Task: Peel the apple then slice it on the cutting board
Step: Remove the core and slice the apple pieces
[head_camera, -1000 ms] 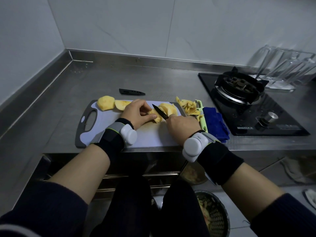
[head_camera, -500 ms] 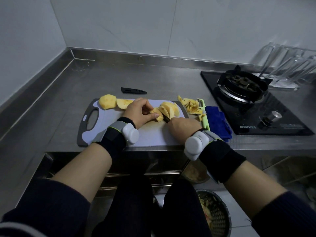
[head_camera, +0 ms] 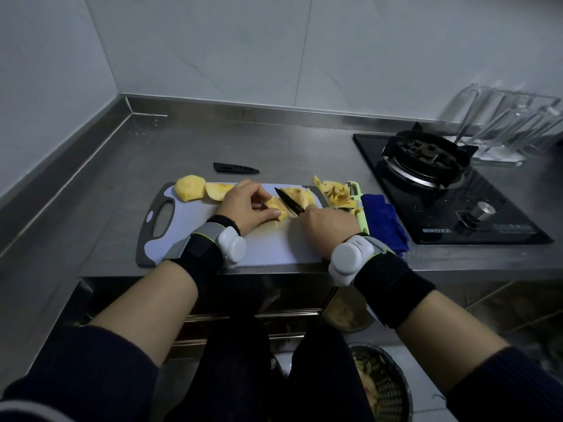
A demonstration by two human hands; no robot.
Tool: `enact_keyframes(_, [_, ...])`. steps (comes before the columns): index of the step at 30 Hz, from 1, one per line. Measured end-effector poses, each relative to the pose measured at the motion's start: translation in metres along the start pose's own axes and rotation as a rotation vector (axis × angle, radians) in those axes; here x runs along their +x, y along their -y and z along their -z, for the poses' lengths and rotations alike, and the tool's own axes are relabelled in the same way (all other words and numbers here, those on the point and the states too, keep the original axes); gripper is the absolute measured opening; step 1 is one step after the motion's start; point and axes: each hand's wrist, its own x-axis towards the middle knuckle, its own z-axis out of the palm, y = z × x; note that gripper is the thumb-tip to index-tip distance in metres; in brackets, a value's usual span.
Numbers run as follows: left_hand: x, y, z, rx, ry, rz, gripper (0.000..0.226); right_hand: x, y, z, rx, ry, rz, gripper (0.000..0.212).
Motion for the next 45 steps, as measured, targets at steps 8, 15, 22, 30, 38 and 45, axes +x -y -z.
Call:
enact_keyframes(8, [0.000, -0.003, 0.001, -0.049, 0.005, 0.067, 0.032, -0.008, 0.003, 0.005, -0.054, -0.042, 0.033, 0.012])
enact_keyframes(15, [0.000, -0.003, 0.001, -0.038, 0.001, 0.049, 0.032, -0.011, 0.007, 0.010, -0.074, -0.022, 0.016, 0.016])
enact_keyframes(22, [0.001, 0.000, 0.001, -0.029, 0.010, 0.024, 0.034, -0.002, 0.017, 0.008, -0.065, 0.047, -0.002, 0.023])
enact_keyframes(30, [0.001, 0.001, 0.001, -0.021, 0.014, 0.025, 0.035, -0.007, 0.018, 0.004, -0.078, 0.124, -0.014, 0.023])
enact_keyframes(38, [0.000, 0.000, 0.002, -0.020, 0.009, 0.035, 0.034, 0.008, 0.008, 0.008, 0.087, 0.196, -0.073, 0.028])
enact_keyframes(45, [0.000, 0.002, 0.001, -0.040, 0.005, 0.030, 0.022, 0.001, 0.005, 0.010, 0.068, 0.051, -0.024, 0.026])
